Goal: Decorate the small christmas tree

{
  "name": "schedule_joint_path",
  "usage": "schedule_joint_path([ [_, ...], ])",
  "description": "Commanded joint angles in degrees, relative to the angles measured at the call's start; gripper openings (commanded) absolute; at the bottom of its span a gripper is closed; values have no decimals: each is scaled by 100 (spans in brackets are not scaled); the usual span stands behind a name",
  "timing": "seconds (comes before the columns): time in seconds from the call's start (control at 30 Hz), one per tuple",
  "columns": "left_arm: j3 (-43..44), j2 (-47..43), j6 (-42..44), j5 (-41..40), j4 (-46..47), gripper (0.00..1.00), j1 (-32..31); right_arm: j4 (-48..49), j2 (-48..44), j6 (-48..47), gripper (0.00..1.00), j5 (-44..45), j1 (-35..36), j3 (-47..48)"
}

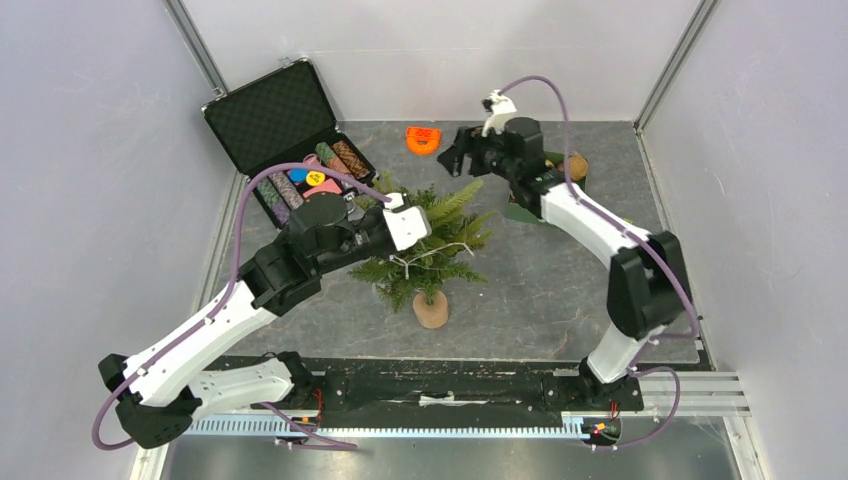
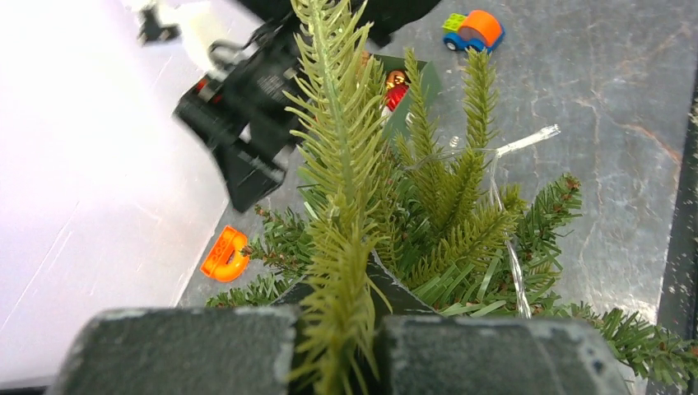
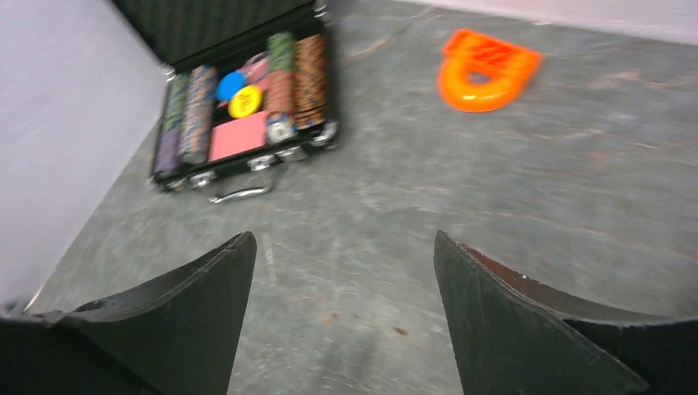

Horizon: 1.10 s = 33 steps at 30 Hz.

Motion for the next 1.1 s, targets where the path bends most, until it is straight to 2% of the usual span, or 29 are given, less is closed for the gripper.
schedule_joint_path([
  [0.0, -146, 132, -436, -522, 236, 2, -107, 476, -895, -266, 83, 1239, -5, -1123],
  [0.1, 85, 231, -221, -1004, 225, 2, -338, 1127, -1490, -637, 87, 916, -107, -1905],
  [0.2, 331, 474, 83, -1723, 304, 2, -451, 1177, -2015, -1065, 90, 1062, -216, -2237],
  [0.3, 429, 657, 165, -2061, 453, 2, -491, 1175, -2484, -1307, 91, 1050, -262, -2469],
  [0.47, 726, 889, -155, -2367, 478, 2, -546, 1370, -3019, -1508, 92, 499, -260, -2982],
  [0.7, 1157, 1170, -38, -3168, 624, 2, -715, 1792, -3535, -1514, 92, -434, -264, -3411],
  [0.77, 1042, 1217, -111, -3209, 739, 2, -785, 2062, -3827, -1656, 92, -816, -257, -3809],
  [0.83, 801, 1211, -232, -3076, 843, 2, -830, 2165, -4140, -1737, 92, -765, -254, -4220],
  [0.93, 463, 1133, -622, -2754, 906, 2, -817, 1910, -4487, -1943, 92, -364, -259, -4659],
  [1.07, 311, 1073, -1153, -2192, 817, 2, -682, 1442, -4584, -2005, 93, -539, -261, -4787],
])
